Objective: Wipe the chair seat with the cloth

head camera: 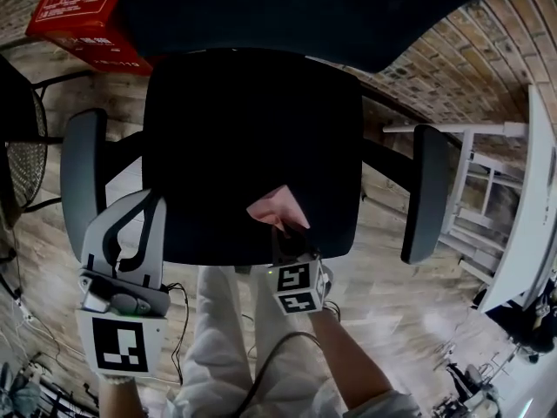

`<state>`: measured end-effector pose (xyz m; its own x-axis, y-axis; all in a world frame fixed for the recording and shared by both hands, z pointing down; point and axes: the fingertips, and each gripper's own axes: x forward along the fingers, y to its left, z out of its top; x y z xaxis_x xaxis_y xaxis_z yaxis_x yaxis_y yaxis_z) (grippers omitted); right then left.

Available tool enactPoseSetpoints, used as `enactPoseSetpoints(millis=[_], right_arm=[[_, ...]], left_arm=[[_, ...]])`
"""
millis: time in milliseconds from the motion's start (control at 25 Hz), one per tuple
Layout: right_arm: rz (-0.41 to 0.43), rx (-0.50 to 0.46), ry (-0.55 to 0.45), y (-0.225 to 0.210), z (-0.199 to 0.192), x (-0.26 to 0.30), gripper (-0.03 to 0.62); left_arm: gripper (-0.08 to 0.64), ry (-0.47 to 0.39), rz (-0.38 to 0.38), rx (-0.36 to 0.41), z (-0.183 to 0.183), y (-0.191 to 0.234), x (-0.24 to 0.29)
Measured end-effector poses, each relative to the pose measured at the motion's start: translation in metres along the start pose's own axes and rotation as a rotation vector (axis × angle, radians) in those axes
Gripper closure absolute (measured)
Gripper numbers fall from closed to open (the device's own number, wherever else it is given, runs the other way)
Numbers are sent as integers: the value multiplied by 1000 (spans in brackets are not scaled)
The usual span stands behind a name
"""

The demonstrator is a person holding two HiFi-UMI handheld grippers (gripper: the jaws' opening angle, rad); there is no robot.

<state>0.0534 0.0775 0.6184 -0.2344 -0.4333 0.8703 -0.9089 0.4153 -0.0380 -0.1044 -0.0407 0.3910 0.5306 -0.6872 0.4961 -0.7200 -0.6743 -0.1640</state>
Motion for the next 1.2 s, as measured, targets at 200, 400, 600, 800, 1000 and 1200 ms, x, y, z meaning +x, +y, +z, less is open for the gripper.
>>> enactPoseSetpoints(millis=[200, 400, 600, 800, 1000, 1200], right_arm=[[-100, 55, 36, -52, -39, -29, 537], [-187, 119, 55, -91, -70, -58, 537], [-229, 154, 61, -109, -85, -72, 537], [-184, 161, 60, -93, -86, -69, 537], [-85, 68, 79, -51, -83, -56, 537], [27, -1, 67, 4, -67, -39, 537]], left_arm=[[541, 5, -20, 18, 5, -13, 7], [541, 6, -21, 33, 8, -14, 11], [541, -2, -12, 27, 11, -13, 13], [541, -1, -6, 26, 13, -12, 13], [541, 1, 0, 27, 11, -8, 9], [541, -4, 15, 20, 7, 1, 2]])
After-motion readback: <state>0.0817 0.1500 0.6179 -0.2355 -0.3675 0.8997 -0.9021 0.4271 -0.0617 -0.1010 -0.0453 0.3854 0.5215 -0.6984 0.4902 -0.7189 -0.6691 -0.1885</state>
